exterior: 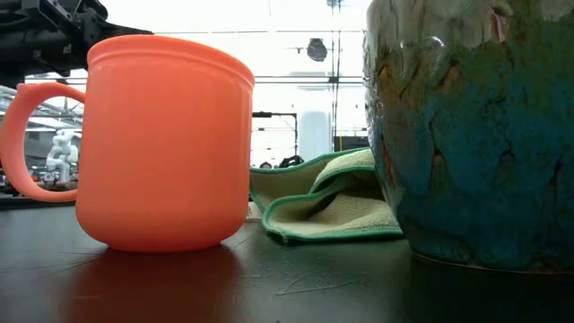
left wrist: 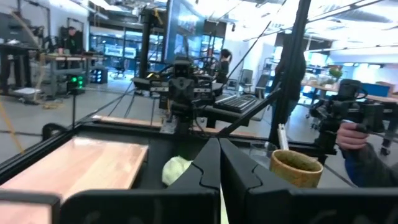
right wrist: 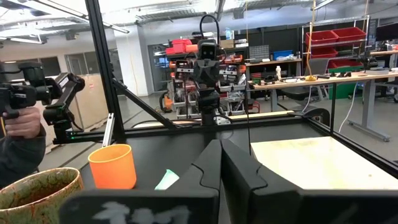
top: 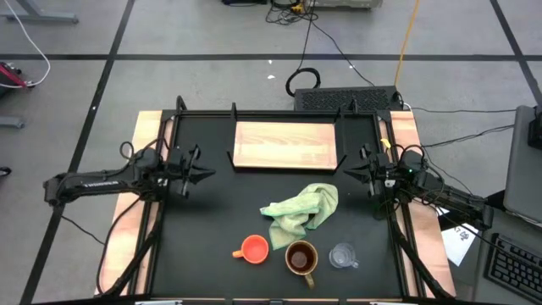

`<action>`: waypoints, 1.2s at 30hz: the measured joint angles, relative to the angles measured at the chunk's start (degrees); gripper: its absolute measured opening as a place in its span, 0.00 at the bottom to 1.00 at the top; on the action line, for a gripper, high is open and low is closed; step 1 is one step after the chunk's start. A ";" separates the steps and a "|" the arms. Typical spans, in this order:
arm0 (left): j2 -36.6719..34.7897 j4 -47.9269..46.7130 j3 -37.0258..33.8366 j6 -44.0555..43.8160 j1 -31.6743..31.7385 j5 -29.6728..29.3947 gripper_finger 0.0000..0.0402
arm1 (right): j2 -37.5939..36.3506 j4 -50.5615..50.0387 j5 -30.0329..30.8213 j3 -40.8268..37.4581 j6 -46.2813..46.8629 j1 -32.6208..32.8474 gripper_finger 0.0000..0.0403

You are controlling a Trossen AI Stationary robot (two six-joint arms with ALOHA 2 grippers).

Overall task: Stack small to large cups/mugs on shelf
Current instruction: Put the green mug on the shelf

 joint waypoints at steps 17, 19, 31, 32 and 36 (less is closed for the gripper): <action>18.07 1.38 11.57 5.89 -12.29 -4.77 0.00 | 0.01 -0.34 0.00 0.01 -0.17 -0.01 0.00; 20.54 1.33 13.96 6.09 -13.42 -6.46 0.00 | 0.02 -0.52 0.00 0.00 -0.17 0.01 0.00; 35.20 1.10 24.56 4.57 -16.84 -8.12 0.00 | -0.01 -0.39 0.01 0.00 -0.14 0.00 0.00; 36.50 1.11 25.44 4.56 -17.10 -8.12 0.00 | -0.01 -0.39 0.00 0.02 -0.11 0.00 0.00; 41.14 1.10 28.98 4.68 -18.14 -8.12 0.00 | -0.01 -0.37 0.00 0.00 -0.09 0.02 0.00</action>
